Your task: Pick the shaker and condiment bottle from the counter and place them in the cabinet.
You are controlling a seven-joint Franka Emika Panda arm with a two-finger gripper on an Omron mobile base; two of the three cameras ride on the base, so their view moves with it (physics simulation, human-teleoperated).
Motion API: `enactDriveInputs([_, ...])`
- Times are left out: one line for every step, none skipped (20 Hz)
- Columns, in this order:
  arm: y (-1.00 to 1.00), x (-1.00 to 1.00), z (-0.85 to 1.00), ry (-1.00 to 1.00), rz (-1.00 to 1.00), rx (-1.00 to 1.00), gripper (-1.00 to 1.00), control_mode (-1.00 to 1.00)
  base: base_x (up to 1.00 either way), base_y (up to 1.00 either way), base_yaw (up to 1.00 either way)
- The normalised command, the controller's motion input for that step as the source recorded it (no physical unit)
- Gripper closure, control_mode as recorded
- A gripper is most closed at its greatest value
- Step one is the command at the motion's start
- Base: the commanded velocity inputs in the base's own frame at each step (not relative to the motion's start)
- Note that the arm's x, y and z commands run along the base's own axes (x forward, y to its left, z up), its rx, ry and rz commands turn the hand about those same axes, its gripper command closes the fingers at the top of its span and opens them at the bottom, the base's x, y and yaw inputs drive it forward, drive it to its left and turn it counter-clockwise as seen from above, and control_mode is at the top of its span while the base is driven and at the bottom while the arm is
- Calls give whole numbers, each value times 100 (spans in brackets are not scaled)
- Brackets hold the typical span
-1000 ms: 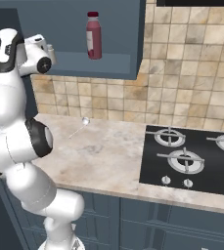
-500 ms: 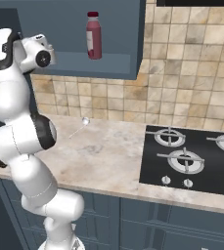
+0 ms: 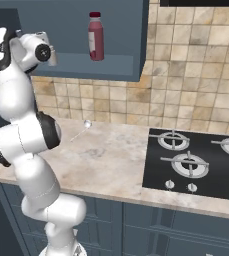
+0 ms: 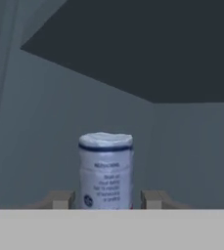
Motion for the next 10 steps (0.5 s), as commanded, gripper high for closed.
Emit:
enactDriveInputs([-1,39,0,5,-2,0,100,-100,0,0,0])
enactDriveInputs([-1,42,0,5,-2,0,100,-100,0,0,0])
enactDriveInputs([0,43,0,5,-2,0,100,-100,0,0,0])
enactDriveInputs([0,43,0,5,-2,0,100,-100,0,0,0])
enactDriveInputs([0,36,0,3,-2,0,100,-100,0,0,0])
enactDriveInputs([0,29,0,3,-2,0,100,-100,0,0,0])
enactDriveInputs([0,28,0,3,-3,0,100,-100,0,0,0])
enactDriveInputs([0,31,0,2,-4,0,100,-100,0,0,0])
enactDriveInputs([0,30,0,1,-4,0,100,-100,0,0,0])
enactDriveInputs([0,29,-1,0,-3,0,100,-100,0,0,0])
